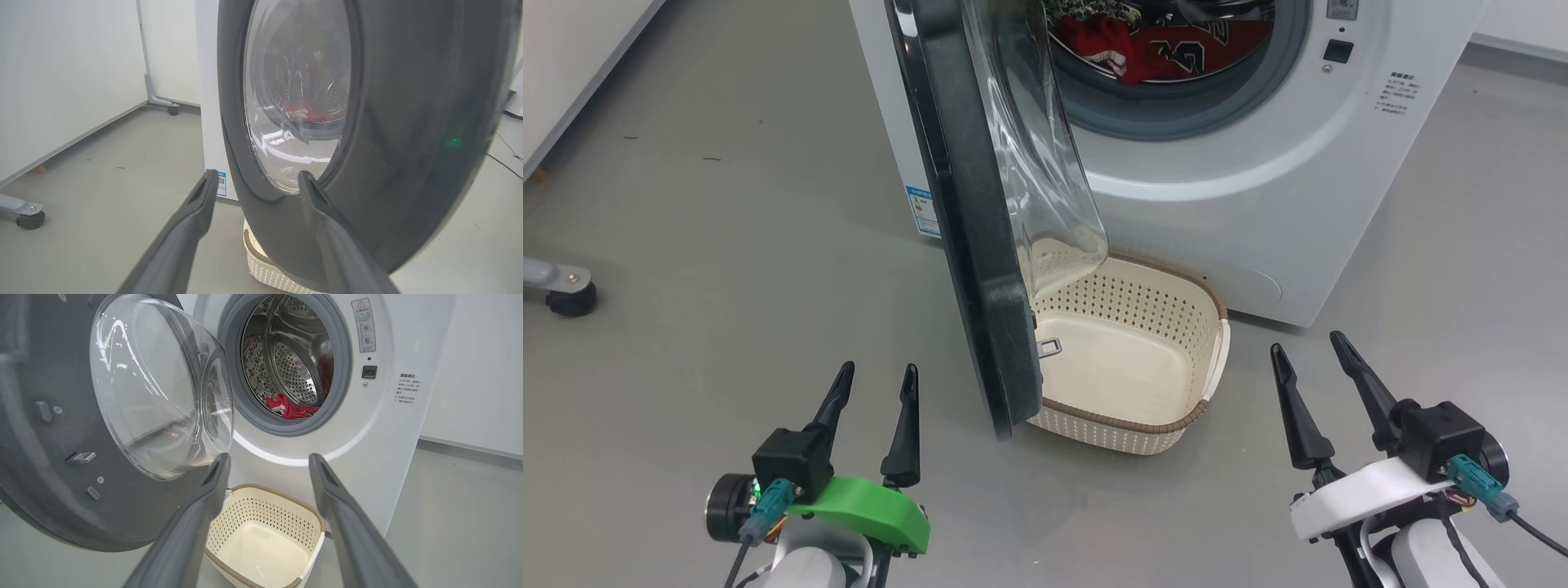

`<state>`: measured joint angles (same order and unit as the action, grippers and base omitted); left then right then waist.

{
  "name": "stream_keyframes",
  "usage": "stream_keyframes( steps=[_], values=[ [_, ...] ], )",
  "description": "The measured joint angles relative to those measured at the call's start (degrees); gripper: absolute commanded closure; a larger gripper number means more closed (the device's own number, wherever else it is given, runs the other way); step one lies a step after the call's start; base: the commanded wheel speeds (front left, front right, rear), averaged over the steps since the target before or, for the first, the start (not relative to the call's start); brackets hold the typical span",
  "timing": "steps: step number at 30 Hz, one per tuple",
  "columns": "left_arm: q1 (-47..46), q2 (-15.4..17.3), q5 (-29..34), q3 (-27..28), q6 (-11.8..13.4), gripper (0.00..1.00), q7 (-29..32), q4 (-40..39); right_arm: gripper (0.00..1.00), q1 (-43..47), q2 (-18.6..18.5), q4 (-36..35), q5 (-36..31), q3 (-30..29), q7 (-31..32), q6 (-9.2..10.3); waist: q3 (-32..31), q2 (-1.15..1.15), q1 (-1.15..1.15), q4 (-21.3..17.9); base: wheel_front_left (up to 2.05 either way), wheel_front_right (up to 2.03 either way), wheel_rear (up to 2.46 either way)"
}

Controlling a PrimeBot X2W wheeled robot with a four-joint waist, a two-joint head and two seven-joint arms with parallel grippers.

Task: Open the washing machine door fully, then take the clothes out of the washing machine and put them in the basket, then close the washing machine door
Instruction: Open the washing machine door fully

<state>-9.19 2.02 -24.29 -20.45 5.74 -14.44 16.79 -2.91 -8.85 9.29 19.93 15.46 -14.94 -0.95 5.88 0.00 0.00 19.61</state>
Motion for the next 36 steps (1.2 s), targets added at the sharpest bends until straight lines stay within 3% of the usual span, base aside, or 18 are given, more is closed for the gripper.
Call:
stream_keyframes(
  steps=[2,4,6,20,36],
  values=[
    [0.01,0.00,-0.01,-0.05,0.00,0.00,0.00,0.03,0.00,0.00,0.05,0.02,-0.03,-0.40,0.00,-0.16,-0.03,0.00,0.00,-0.06,0.00,0.00,0.00],
    [0.01,0.00,-0.01,-0.07,0.00,0.57,0.00,0.11,0.00,0.00,0.22,0.02,-0.54,-0.70,0.00,-0.49,-0.07,0.00,0.00,-0.12,0.00,0.00,0.00],
    [0.02,0.00,-0.01,-0.08,0.00,1.00,0.00,0.27,0.00,0.00,0.40,0.02,-1.09,-0.97,0.00,-0.53,-0.11,0.00,0.00,-0.17,0.00,0.00,0.00],
    [0.01,0.02,-0.82,0.07,0.00,1.00,0.00,-1.49,0.00,0.27,1.64,0.16,-2.89,-2.65,0.00,-1.97,-0.35,0.00,0.00,-0.11,0.00,0.00,0.00],
    [-5.71,0.11,4.69,3.53,0.00,1.00,-0.26,-19.38,0.00,1.08,2.96,0.15,-4.68,-4.26,0.00,-3.11,-0.99,0.00,0.00,0.20,0.00,0.00,0.00]
  ],
)
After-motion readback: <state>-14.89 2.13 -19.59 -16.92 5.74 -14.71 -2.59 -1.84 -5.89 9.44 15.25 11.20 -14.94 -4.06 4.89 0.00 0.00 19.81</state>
